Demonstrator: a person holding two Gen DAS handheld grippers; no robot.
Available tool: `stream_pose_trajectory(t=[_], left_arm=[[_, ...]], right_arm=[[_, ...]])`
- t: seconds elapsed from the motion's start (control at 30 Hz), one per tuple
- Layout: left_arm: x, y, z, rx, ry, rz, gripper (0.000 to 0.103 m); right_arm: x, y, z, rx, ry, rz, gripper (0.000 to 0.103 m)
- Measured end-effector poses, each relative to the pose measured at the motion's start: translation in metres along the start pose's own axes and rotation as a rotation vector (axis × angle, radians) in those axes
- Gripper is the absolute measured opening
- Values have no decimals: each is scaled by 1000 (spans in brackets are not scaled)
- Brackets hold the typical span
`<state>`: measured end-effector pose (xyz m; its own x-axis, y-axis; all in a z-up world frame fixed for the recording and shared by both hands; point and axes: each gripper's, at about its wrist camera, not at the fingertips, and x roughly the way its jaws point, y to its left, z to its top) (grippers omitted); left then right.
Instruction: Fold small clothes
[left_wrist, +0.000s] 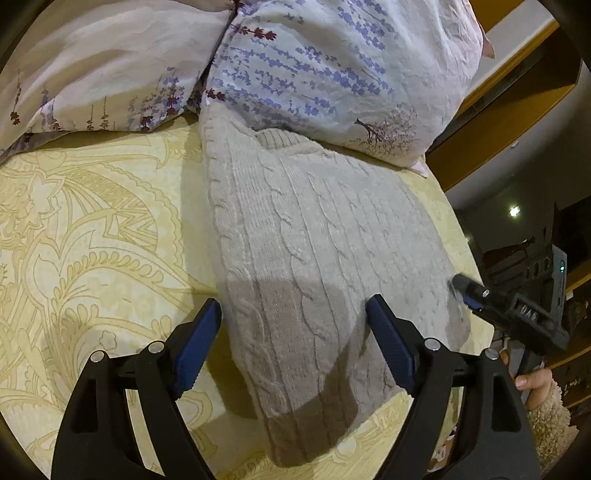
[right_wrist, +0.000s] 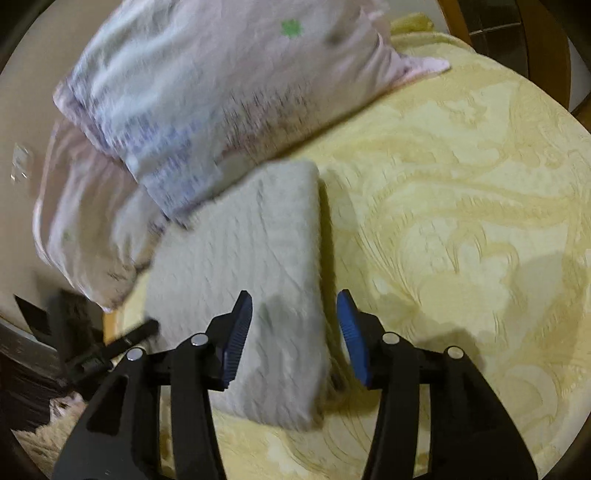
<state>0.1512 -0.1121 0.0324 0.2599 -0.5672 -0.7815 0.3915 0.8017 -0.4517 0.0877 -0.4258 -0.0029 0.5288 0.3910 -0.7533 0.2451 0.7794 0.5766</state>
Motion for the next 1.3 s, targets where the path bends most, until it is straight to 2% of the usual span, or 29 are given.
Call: stream_pose_trajectory(t=[0.17,0.37,0.47,0.53,0.63,0.73,0.87,1.0,1.07,1.2,1.27,1.3], left_arm=[[7,-2,2,17,15,21,85],[16,1,4,9,26,22,90],[18,4,4,-2,34,13,91],[17,8,6,-28,38,-23,91],[14,19,13,-95,27,-101,91],[14,31,23,-167,27,-165,91],[22,39,34,-221,45,-219,85],[34,49,39,-273,72,-247,75],[36,53,41,-294,64,-270,75],[40,61,44,-347,54,-320,75],[41,66,45,-375,47,-339,74],[41,67,45,-385,46,-343,70]], right_arm=[[13,-9,-11,33,5,-9,45],[16,-6,-5,13,20,-9,49],[15,-7,0,25,29,-3,56],[11,-11,6,59,16,21,67],[7,-22,23,137,1,90,76],[13,-29,41,198,21,154,82],[28,-33,61,229,82,205,82],[40,-29,70,199,132,232,83],[44,-27,72,180,158,267,82],[58,-20,71,158,225,368,74],[62,-13,68,123,239,371,70],[64,-9,66,105,246,376,70]])
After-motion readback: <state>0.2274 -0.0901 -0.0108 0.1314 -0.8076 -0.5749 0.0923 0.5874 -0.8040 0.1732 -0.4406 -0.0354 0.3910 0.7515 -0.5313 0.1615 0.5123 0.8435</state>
